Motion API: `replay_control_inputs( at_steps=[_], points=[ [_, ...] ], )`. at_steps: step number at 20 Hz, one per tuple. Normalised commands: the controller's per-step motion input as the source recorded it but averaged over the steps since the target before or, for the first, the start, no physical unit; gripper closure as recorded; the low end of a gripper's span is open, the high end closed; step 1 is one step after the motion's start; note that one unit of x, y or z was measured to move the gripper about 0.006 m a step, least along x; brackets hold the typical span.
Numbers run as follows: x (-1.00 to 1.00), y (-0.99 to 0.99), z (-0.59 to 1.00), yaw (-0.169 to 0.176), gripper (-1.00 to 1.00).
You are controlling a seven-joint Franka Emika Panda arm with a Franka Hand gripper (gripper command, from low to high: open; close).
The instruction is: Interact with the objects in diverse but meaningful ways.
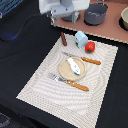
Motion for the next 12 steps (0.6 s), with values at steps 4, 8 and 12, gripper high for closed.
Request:
replay_control_inputs(
  at_steps=[4, 8, 12],
  points=[
    [-0.05, 0.06, 1.00, 0.000, -1.00],
    [0.28, -0.39, 0.70, 0.011, -1.00],
    [0.35, -0.46, 0.46, 0.017, -1.00]
  ],
)
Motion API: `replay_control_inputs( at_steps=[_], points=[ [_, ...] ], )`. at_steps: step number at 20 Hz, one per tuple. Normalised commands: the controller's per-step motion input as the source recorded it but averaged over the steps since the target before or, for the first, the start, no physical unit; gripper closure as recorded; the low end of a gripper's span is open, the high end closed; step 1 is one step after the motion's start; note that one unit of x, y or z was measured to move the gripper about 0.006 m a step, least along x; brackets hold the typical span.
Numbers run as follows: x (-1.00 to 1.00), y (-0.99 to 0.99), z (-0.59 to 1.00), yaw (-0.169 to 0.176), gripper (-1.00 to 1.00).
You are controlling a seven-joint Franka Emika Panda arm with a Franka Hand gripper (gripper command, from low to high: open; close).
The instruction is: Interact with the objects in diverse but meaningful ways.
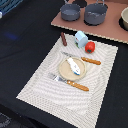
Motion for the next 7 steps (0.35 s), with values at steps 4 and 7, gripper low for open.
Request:
replay_control_inputs(
  at_steps=[4, 7],
  points=[
    [0.27, -0.15, 0.06, 0.009, -1.00],
    [0.02, 0.00, -0.15, -0.057, -1.00]
  ],
)
